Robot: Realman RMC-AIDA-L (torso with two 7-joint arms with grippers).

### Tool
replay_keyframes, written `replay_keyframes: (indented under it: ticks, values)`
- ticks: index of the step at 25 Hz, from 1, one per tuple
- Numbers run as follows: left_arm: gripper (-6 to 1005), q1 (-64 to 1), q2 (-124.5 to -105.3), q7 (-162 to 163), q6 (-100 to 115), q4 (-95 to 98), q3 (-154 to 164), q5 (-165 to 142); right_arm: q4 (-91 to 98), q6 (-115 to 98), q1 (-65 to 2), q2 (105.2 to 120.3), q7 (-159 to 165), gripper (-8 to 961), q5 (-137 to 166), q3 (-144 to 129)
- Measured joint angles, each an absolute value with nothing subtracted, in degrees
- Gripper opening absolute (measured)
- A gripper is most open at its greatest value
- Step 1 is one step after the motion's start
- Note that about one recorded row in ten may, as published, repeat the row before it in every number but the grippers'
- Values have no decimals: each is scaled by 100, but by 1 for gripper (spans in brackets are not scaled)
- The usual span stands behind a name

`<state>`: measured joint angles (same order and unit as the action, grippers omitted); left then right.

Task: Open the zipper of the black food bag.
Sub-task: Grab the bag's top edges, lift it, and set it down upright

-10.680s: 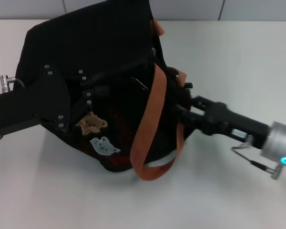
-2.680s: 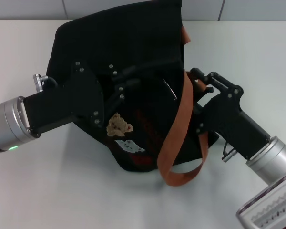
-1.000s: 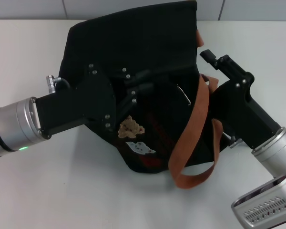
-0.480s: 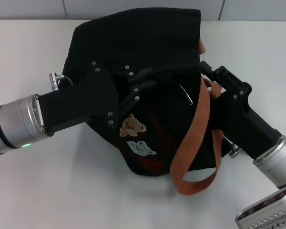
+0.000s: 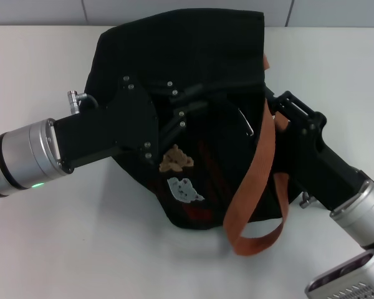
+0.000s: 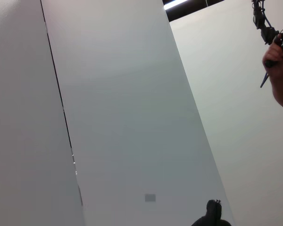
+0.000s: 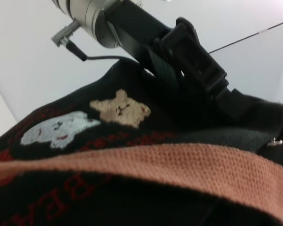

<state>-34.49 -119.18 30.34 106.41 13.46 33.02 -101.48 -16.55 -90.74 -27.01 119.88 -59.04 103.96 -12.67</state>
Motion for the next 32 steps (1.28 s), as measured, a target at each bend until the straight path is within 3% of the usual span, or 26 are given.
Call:
replay_keyframes:
  ticks: [32]
  values:
    - [92, -3622, -11918, 3025, 10629, 1194, 3280, -10152, -1711, -9016, -2732, 11988, -5834, 570, 10388, -720]
